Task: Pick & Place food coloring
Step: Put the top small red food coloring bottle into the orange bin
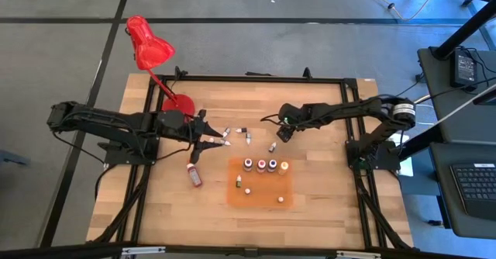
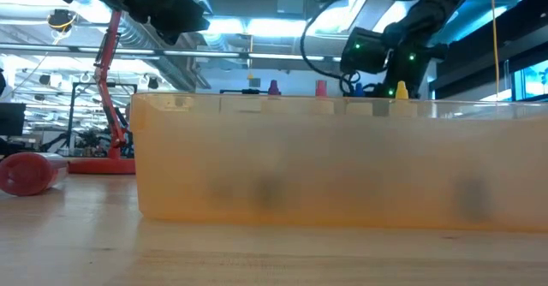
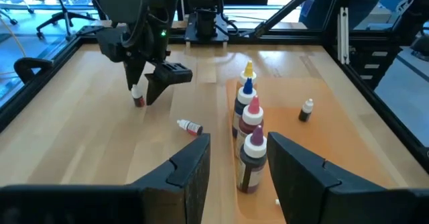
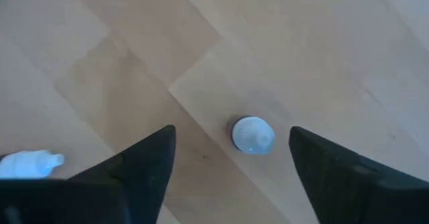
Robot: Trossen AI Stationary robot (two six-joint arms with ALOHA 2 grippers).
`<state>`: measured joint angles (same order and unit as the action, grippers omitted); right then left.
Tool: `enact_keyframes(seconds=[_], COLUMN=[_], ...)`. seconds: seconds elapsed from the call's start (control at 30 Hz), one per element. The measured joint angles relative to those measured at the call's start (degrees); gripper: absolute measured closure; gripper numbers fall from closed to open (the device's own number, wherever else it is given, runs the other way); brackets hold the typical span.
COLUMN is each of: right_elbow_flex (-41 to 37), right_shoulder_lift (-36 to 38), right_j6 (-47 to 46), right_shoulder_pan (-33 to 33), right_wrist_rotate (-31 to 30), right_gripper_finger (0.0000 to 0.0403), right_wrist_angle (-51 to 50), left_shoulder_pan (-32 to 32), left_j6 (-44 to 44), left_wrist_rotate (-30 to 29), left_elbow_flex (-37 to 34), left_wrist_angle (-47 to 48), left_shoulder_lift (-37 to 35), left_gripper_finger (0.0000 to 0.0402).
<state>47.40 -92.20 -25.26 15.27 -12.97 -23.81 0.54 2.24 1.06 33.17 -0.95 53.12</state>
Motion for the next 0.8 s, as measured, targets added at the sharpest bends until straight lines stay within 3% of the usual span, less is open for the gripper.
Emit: enact_keyframes(seconds=[0.6, 0.8], right_elbow_flex=[0.1, 0.1], right_shoulder_lift=[-0.4, -0.1], right_j6=[3.3, 3.4], right_shoulder_pan=[0.0, -0.4], right_wrist_rotate=[-3.1, -4.7], right_gripper_finger=[0.0338, 0.0340], right_wrist_angle=[0.4, -0.1], left_shoulder_pan=[0.0, 0.0], left_j6=[0.0, 0.0], left_wrist_rotate=[0.0, 0.0], left_elbow_flex=[0.0, 0.0], left_wrist_angle=[0.0, 0.9], left_shoulder_lift=[0.0, 0.0], left_gripper_finger=[0.0258, 0.0258])
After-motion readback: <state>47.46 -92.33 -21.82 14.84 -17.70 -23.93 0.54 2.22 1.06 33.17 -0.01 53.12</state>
